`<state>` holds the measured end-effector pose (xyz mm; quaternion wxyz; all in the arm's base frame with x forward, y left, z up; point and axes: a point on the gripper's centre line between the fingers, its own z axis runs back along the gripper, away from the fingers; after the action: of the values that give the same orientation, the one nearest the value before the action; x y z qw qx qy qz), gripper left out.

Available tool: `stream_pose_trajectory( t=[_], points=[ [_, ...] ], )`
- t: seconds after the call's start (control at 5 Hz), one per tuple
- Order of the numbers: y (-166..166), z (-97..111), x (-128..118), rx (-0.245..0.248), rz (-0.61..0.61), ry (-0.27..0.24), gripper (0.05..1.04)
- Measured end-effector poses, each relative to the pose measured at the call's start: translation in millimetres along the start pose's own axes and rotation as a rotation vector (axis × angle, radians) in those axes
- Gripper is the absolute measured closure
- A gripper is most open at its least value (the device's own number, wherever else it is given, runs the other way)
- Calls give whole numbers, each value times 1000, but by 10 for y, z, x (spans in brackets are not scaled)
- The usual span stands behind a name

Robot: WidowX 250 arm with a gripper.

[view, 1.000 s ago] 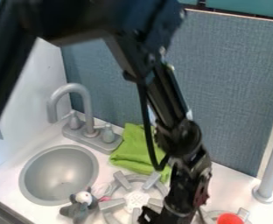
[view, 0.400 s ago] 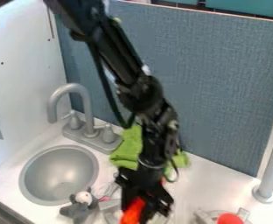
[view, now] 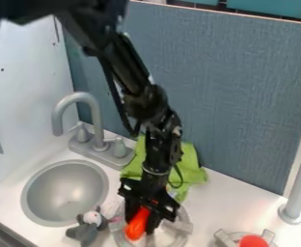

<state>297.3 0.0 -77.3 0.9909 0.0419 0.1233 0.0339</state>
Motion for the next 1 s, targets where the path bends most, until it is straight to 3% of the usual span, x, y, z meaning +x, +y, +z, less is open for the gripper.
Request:
stream_pose_trajectory(
  t=[0.4, 0.8, 1.0],
  points=[
    [10, -91, 173, -38, 59, 15, 527],
    [16, -91, 93, -38, 66, 43, 472],
    [1, -97, 42, -49, 52, 58, 198]
  ],
)
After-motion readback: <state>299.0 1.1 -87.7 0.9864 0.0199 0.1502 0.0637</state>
